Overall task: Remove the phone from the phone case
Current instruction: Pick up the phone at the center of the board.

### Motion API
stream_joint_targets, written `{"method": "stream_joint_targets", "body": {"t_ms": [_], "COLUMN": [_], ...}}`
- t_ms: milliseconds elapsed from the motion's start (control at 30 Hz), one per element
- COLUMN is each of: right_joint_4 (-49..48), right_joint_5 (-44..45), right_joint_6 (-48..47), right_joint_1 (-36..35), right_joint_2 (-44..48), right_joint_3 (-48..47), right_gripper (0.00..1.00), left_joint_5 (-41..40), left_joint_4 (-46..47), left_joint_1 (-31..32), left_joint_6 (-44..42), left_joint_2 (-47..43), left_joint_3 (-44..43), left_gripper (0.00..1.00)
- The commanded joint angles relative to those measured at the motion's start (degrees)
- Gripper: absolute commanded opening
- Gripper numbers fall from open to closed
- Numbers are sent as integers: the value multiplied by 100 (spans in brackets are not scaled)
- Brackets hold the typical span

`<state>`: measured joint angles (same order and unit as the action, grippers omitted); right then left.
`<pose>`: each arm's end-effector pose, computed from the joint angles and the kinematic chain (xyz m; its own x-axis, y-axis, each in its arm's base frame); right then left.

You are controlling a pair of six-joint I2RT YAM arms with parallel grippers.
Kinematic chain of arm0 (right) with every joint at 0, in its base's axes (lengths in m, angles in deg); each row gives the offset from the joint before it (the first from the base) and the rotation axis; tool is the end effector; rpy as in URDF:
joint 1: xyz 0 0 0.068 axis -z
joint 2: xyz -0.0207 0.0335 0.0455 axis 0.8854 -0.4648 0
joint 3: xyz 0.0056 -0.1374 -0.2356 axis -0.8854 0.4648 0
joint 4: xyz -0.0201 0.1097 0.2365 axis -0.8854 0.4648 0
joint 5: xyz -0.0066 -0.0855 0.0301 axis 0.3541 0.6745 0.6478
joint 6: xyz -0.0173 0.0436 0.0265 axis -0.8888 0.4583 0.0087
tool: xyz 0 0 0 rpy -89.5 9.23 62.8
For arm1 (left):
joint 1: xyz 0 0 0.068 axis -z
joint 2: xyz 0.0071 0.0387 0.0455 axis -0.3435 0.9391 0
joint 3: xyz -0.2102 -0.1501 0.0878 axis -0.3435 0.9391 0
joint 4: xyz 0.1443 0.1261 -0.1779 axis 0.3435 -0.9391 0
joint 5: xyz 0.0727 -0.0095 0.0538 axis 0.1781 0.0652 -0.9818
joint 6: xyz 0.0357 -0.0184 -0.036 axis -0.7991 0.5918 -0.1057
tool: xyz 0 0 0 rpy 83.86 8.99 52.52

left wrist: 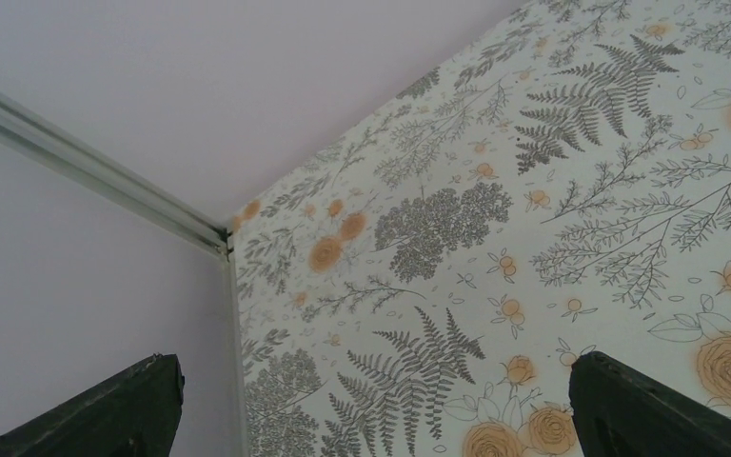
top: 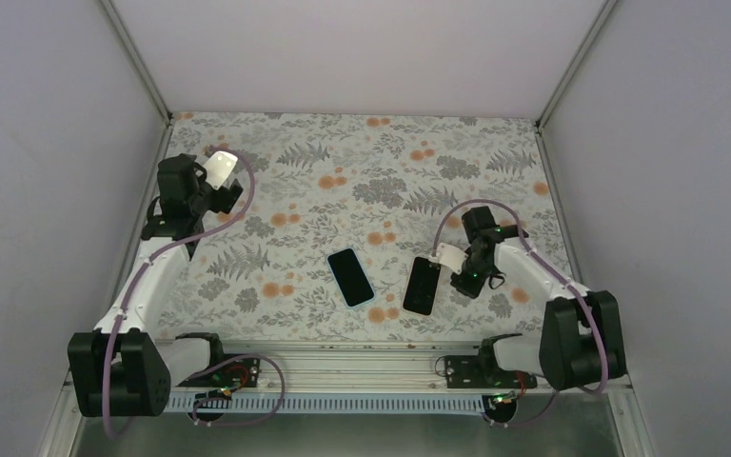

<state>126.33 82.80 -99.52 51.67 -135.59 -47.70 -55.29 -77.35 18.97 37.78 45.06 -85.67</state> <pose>0.1875 0.0393 0.1774 -0.4798 -0.8634 -0.1557 -0.8734 0.4870 -0.0089 0.2565 0.0047 0.2854 -0.3642 0.5531 -0.7493 0.2386 0.8331 0.4990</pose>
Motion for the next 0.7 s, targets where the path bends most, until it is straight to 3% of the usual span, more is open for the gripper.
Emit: {"method": "stream_joint_targets", "body": {"t_ms": [0,433,667], "right_joint_4": [-321,-672,-912], "right_joint_5": [88,96,59], "right_joint_6": [511,843,1144], "right_joint_1": [-326,-749,-1113], "right_joint_2": [-415,-1427,-2537], "right_joint_3": [15,-601,-1431], "right_gripper": [4,3,3], "left_joint_5": [-181,-106,-74], "left_joint_4": [248,315,-16], "left_joint_1": [-2,-165,-195], "left_joint_6": [-84,-71,-36], "left_joint_2": [-53,-18,53], "left_joint_3": [172,394,292], "left_gripper": [100,100,100]}}
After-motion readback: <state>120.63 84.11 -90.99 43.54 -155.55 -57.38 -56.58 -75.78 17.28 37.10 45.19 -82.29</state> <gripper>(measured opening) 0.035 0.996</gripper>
